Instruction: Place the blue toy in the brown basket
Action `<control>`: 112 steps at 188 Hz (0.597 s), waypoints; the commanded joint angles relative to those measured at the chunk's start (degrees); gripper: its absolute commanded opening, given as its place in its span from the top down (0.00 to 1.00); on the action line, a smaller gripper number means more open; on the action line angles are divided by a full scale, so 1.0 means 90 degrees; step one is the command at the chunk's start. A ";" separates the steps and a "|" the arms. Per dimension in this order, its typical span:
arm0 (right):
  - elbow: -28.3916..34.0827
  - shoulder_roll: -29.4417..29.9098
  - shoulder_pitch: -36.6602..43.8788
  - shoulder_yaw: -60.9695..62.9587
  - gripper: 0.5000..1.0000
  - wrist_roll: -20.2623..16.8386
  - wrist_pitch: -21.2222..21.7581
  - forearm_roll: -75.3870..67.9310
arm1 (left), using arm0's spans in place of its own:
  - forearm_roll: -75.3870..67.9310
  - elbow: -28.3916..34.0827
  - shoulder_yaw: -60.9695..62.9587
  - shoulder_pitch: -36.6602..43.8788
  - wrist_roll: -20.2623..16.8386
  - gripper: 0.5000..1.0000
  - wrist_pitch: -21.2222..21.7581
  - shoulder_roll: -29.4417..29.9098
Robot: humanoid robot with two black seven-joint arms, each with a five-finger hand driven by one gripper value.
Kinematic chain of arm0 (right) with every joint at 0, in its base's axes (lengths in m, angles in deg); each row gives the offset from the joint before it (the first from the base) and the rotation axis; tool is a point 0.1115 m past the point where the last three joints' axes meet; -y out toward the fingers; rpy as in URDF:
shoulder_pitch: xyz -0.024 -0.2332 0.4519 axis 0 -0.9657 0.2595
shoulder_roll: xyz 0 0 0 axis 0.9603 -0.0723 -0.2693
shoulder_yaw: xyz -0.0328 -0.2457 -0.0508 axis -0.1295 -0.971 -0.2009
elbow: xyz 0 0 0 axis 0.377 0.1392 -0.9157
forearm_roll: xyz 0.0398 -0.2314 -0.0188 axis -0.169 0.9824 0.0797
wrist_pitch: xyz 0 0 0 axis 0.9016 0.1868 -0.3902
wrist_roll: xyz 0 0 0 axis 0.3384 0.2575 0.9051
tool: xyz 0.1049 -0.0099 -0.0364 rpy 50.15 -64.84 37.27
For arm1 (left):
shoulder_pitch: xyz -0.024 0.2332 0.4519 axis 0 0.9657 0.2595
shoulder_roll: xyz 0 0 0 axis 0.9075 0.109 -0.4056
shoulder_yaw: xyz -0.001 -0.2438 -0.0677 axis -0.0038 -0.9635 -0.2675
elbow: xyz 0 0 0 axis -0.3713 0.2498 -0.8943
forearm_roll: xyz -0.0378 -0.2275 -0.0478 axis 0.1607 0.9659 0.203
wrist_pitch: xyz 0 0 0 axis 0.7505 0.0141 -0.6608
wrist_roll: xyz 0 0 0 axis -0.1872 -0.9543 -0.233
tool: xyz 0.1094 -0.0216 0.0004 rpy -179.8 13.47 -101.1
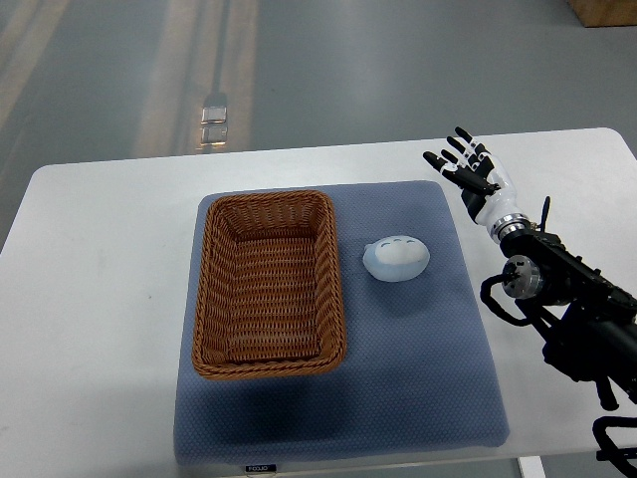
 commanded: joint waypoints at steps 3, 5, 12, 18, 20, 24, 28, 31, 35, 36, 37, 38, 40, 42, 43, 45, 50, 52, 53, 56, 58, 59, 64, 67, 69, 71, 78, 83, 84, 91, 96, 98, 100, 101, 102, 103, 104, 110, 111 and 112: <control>0.0000 -0.0007 -0.0009 -0.0013 0.18 0.0000 0.0016 0.0001 | -0.0005 -0.0009 -0.0001 0.0000 -0.0008 0.00 0.0000 0.0000; 0.0000 -0.0007 -0.0009 -0.0013 0.18 0.0000 0.0016 0.0001 | -0.0005 -0.0009 -0.0001 0.0000 -0.0009 0.00 0.0000 0.0000; 0.0000 -0.0007 -0.0019 -0.0023 0.18 0.0000 0.0026 0.0001 | -0.0005 -0.0009 -0.0001 0.0000 -0.0009 0.00 0.0000 0.0000; 0.0000 -0.0007 -0.0019 -0.0043 0.18 0.0000 0.0026 0.0001 | 0.0005 -0.0009 -0.0001 0.0000 0.0001 0.00 0.0000 0.0000; 0.0000 -0.0007 -0.0019 -0.0043 0.18 0.0000 0.0026 0.0001 | 0.0005 0.0000 -0.0001 0.0000 0.0001 0.00 0.0000 0.0000; 0.0000 -0.0007 -0.0019 -0.0043 0.18 0.0000 0.0026 0.0001 | 0.0005 0.0000 -0.0001 0.0000 0.0001 0.00 0.0000 0.0000; 0.0000 -0.0007 -0.0019 -0.0043 0.18 0.0000 0.0036 0.0001 | 0.0005 0.0000 -0.0001 0.0000 -0.0009 0.00 0.0000 0.0000; 0.0000 -0.0007 -0.0019 -0.0052 0.18 0.0000 0.0036 0.0001 | 0.0005 0.0000 -0.0001 0.0000 0.0001 0.00 0.0000 0.0000; 0.0000 -0.0017 -0.0019 -0.0072 0.18 0.0000 0.0055 0.0001 | 0.0005 0.0000 -0.0001 0.0000 -0.0009 0.00 0.0000 0.0000; 0.0000 -0.0017 -0.0019 -0.0072 0.18 0.0000 0.0055 0.0001 | 0.0005 0.0000 -0.0001 0.0000 -0.0009 0.00 0.0000 0.0000; 0.0000 -0.0017 -0.0019 -0.0081 0.18 0.0000 0.0055 0.0001 | 0.0005 0.0000 -0.0001 0.0000 -0.0009 0.00 0.0000 0.0000; 0.0000 -0.0017 -0.0019 -0.0082 0.18 0.0000 0.0055 0.0001 | 0.0005 0.0000 -0.0001 0.0000 -0.0009 0.00 0.0000 0.0000; 0.0000 -0.0017 -0.0019 -0.0082 0.18 0.0000 0.0055 0.0001 | 0.0005 0.0000 -0.0001 0.0000 -0.0009 0.00 0.0000 0.0000; 0.0000 -0.0017 -0.0019 -0.0082 0.18 0.0000 0.0065 0.0001 | 0.0005 0.0000 -0.0001 0.0000 -0.0009 0.00 0.0000 0.0000; 0.0000 -0.0017 -0.0019 -0.0082 0.18 0.0000 0.0065 0.0001 | 0.0005 0.0000 -0.0001 0.0000 -0.0009 0.00 0.0000 0.0000; 0.0000 -0.0027 -0.0019 -0.0091 0.18 0.0000 0.0085 0.0001 | 0.0005 0.0000 -0.0001 0.0000 0.0001 0.00 0.0000 0.0000; 0.0000 -0.0027 -0.0019 -0.0101 0.17 0.0000 0.0124 0.0011 | 0.0005 0.0000 -0.0001 0.0000 -0.0009 0.00 0.0000 0.0000; 0.0000 -0.0037 -0.0019 -0.0111 0.17 0.0000 0.0143 0.0011 | 0.0005 0.0000 -0.0001 0.0000 0.0001 0.00 0.0000 0.0000; 0.0000 -0.0037 -0.0019 -0.0111 0.17 0.0000 0.0143 0.0011 | 0.0005 0.0000 -0.0001 0.0000 0.0001 0.00 0.0000 0.0000; 0.0000 -0.0046 -0.0019 -0.0130 0.17 0.0000 0.0192 0.0011 | 0.0005 0.0000 -0.0001 0.0000 -0.0009 0.00 0.0000 0.0000; 0.0000 -0.0056 -0.0019 -0.0130 0.17 0.0000 0.0221 0.0011 | 0.0005 0.0000 -0.0001 0.0000 0.0001 0.00 0.0000 0.0000; 0.0000 -0.0056 -0.0019 -0.0130 0.17 0.0000 0.0221 0.0011 | 0.0005 0.0000 -0.0001 0.0000 0.0001 0.00 0.0000 0.0000; 0.0010 -0.0066 -0.0019 -0.0140 0.17 0.0000 0.0280 0.0040 | 0.0005 0.0000 -0.0001 0.0000 0.0001 0.00 0.0000 0.0000; 0.0000 -0.0066 -0.0009 -0.0140 0.17 0.0000 0.0300 0.0040 | 0.0005 0.0000 -0.0001 0.0000 -0.0009 0.00 0.0000 0.0000; 0.0000 -0.0076 -0.0009 -0.0150 0.17 0.0000 0.0329 0.0040 | 0.0005 0.0000 -0.0001 0.0000 -0.0009 0.00 0.0000 0.0000; 0.0000 -0.0076 -0.0009 -0.0150 0.17 0.0000 0.0339 0.0060 | 0.0005 0.0000 -0.0001 0.0000 -0.0009 0.00 0.0000 0.0000; 0.0000 -0.0105 0.0001 -0.0179 0.17 0.0000 0.0407 0.0089 | 0.0005 0.0000 -0.0001 0.0000 0.0001 0.00 0.0000 0.0000; 0.0000 -0.0105 0.0010 -0.0179 0.17 -0.0010 0.0426 0.0089 | 0.0005 0.0000 -0.0001 0.0000 0.0001 0.00 0.0000 0.0000; 0.0000 -0.0115 0.0010 -0.0179 0.17 -0.0010 0.0436 0.0099 | 0.0005 0.0000 -0.0001 0.0000 -0.0008 0.00 0.0000 0.0000; 0.0010 -0.0125 0.0020 -0.0189 0.17 -0.0010 0.0466 0.0109 | 0.0005 0.0000 -0.0001 0.0000 0.0001 0.00 0.0000 0.0000; 0.0010 -0.0134 0.0030 -0.0199 0.17 -0.0010 0.0466 0.0109 | 0.0005 0.0000 -0.0001 0.0000 0.0001 0.00 0.0000 0.0000; 0.0010 -0.0154 0.0030 -0.0209 0.17 -0.0010 0.0466 0.0118 | 0.0005 0.0000 -0.0001 0.0000 -0.0009 0.00 0.0000 0.0000; 0.0010 -0.0164 0.0030 -0.0228 0.17 -0.0010 0.0466 0.0128 | 0.0005 0.0000 -0.0001 0.0000 0.0001 0.00 0.0000 0.0000; 0.0010 -0.0183 0.0030 -0.0247 0.17 -0.0010 0.0475 0.0138 | 0.0005 0.0000 -0.0001 0.0000 0.0001 0.00 0.0000 0.0000; 0.0010 -0.0183 0.0030 -0.0248 0.17 -0.0010 0.0475 0.0138 | 0.0005 0.0000 -0.0001 0.0000 0.0001 0.00 0.0000 0.0000; 0.0000 -0.0203 0.0040 -0.0267 0.17 -0.0010 0.0475 0.0148 | 0.0005 0.0000 -0.0001 0.0000 0.0001 0.00 0.0000 0.0000; 0.0000 -0.0203 0.0040 -0.0267 0.17 -0.0010 0.0475 0.0148 | 0.0005 0.0000 -0.0001 0.0000 0.0001 0.00 0.0000 0.0000; 0.0000 -0.0261 0.0049 -0.0326 0.17 -0.0010 0.0495 0.0187 | 0.0005 0.0000 -0.0001 -0.0010 0.0001 0.00 0.0000 0.0000; 0.0010 -0.0281 0.0049 -0.0345 0.17 -0.0010 0.0495 0.0187 | 0.0005 0.0000 -0.0001 -0.0010 -0.0008 0.00 0.0000 0.0000; 0.0010 -0.0281 0.0049 -0.0345 0.17 -0.0010 0.0495 0.0187 | 0.0005 0.0000 -0.0001 -0.0010 -0.0009 0.00 0.0000 0.0000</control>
